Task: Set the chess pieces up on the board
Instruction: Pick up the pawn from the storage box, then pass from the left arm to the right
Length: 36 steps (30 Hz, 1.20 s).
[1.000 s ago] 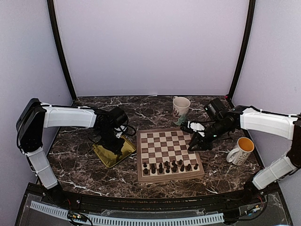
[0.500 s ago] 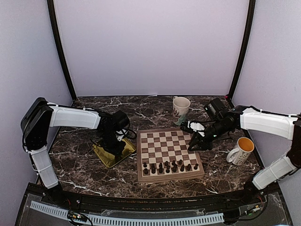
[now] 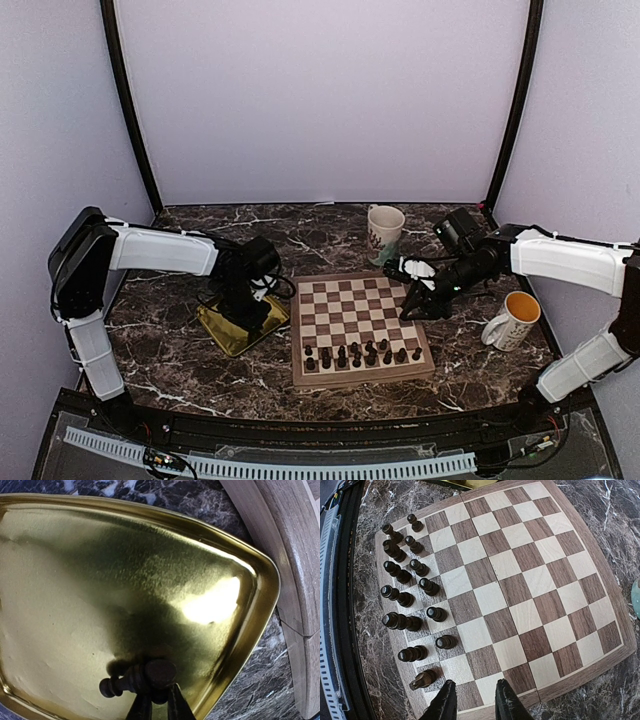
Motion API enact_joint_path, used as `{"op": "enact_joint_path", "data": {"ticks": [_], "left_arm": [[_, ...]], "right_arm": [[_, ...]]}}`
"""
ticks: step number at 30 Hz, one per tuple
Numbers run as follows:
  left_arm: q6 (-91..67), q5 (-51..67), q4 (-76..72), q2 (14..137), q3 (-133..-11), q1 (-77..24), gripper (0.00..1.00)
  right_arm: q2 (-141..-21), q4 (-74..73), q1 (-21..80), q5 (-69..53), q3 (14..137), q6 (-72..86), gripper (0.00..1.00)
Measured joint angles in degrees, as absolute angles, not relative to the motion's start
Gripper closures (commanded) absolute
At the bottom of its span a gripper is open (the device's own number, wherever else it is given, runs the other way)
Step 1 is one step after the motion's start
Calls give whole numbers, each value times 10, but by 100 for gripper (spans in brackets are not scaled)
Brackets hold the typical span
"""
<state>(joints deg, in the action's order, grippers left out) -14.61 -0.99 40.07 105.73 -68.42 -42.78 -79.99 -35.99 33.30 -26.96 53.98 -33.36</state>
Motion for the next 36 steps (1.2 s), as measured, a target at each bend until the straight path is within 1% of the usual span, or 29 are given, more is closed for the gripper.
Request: {"op": "enact_joint_path", "data": {"ticks": [5, 8, 14, 15, 17, 20, 22, 25, 29, 36], "left_arm": [[-128, -10, 404, 1046, -684, -428, 98], [-109, -4, 404, 1016, -684, -428, 97], [-72, 67, 368, 931, -684, -428, 97], [-70, 84, 358, 922, -684, -429, 97], [-69, 116, 337, 916, -684, -430, 97], [-72, 156, 302, 916, -677, -433, 96], [-77, 175, 283, 916, -672, -435, 96], [-84, 194, 266, 916, -670, -437, 93], [-97, 233, 268, 929, -679, -437, 93], [-137, 294, 353, 1048, -785, -438, 94]], "right_arm": [[-801, -360, 333, -270, 540, -333, 73], [-802, -361, 332, -269, 543, -330, 73], [-817, -365, 330, -265, 586, -314, 73], [-822, -365, 329, -263, 596, -310, 72], [-838, -367, 324, -259, 623, -300, 67], [-864, -376, 314, -261, 665, -284, 57], [-879, -378, 305, -269, 690, -279, 54], [-891, -384, 299, -280, 706, -271, 54], [-894, -396, 296, -283, 707, -269, 55], [-888, -396, 292, -274, 700, -269, 55]]}}
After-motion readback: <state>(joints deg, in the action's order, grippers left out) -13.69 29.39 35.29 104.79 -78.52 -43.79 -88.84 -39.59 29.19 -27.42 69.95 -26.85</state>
